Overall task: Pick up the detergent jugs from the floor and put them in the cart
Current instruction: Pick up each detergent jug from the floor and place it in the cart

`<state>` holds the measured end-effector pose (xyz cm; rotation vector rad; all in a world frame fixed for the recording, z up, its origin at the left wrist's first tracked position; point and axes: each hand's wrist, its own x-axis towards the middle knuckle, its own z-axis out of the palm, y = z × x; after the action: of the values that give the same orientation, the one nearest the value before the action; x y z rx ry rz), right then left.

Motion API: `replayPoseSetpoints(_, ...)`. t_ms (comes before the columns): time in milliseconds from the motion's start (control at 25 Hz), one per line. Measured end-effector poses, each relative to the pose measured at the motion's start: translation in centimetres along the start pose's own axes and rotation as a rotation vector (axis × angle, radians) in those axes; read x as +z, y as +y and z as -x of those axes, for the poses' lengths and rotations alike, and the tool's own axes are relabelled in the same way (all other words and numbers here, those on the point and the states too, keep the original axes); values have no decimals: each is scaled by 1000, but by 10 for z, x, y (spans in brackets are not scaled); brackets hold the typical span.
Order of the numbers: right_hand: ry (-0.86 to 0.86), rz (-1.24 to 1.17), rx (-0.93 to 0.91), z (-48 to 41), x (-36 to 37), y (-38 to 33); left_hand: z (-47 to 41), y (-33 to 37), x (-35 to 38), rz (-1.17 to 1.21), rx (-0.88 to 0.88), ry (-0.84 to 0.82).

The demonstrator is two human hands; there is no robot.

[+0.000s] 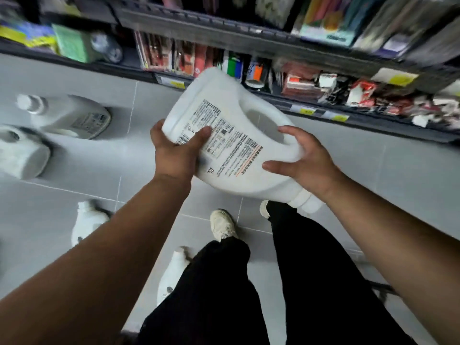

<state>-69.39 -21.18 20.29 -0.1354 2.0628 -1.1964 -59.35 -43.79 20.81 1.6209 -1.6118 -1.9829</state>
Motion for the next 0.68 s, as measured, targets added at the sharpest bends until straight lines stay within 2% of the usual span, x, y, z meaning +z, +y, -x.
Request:
replayPoseSetpoints(160,176,-36,-84,106,-62,-98,104,105,10,5,187,-137)
replayPoseSetpoints(360,424,-88,-177,221,-140,-172,218,207,47,-31,390,-366)
replayPoseSetpoints(520,605,-121,-186,299,-188,-172,294,239,94,-75,498,-544)
replayPoseSetpoints(680,800,-151,-133,385,-239,-132,378,223,166,-134,531,-738)
